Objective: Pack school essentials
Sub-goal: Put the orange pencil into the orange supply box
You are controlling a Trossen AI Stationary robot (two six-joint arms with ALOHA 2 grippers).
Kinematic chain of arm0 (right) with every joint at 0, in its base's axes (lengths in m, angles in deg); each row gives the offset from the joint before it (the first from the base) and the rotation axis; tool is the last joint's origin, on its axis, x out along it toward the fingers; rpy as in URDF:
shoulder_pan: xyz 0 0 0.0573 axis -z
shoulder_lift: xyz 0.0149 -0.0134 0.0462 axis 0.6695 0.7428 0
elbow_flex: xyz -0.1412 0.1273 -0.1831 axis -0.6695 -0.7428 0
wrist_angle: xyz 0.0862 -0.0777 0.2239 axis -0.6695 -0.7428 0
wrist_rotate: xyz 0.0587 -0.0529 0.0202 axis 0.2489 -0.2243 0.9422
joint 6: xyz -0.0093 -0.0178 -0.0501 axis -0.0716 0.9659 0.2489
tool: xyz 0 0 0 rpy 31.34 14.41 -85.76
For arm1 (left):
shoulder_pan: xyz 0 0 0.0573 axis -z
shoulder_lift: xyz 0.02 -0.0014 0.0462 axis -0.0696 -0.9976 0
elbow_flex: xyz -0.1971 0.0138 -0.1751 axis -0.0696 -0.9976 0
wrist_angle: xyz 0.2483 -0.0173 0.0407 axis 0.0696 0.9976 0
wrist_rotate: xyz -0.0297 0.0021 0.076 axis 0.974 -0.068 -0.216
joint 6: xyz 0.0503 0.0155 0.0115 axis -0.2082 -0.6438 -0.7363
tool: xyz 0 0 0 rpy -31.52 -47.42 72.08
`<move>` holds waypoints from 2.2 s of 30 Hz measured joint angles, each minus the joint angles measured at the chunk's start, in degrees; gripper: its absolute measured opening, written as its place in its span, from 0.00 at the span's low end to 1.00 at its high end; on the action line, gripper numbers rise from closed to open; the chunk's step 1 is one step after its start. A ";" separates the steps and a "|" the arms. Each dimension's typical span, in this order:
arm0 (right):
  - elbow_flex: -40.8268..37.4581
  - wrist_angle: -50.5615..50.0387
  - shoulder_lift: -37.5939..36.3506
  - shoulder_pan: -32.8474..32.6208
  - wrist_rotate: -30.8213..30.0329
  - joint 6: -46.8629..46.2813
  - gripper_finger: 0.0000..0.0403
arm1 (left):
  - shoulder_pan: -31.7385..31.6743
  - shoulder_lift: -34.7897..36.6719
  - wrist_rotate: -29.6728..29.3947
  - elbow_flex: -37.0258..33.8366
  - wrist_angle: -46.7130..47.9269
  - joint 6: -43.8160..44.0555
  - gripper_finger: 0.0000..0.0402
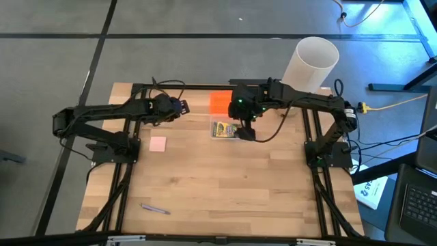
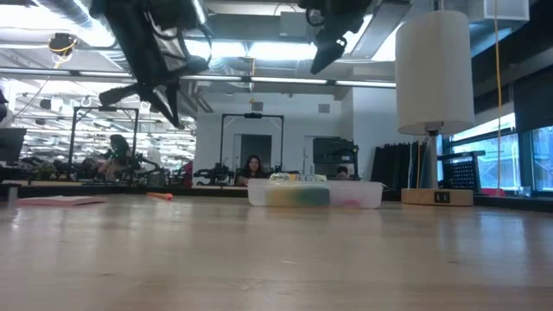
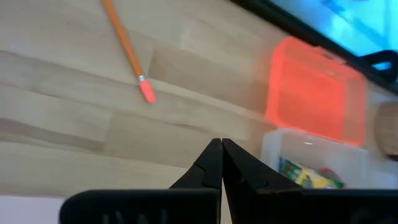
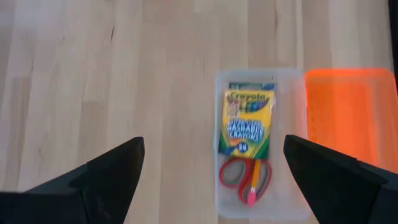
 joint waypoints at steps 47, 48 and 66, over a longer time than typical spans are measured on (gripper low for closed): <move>0.00 3.72 0.04 0.38 -10.60 -9.11 0.96 | -2.66 -9.70 1.10 0.00 -0.36 2.76 0.00; 0.00 3.70 0.04 0.38 -10.60 -9.13 0.96 | -2.66 -9.70 1.14 0.00 0.01 2.74 0.00; 0.00 3.67 0.06 0.38 -10.53 -9.09 0.96 | -2.20 -9.68 0.30 0.00 -0.08 -0.23 0.00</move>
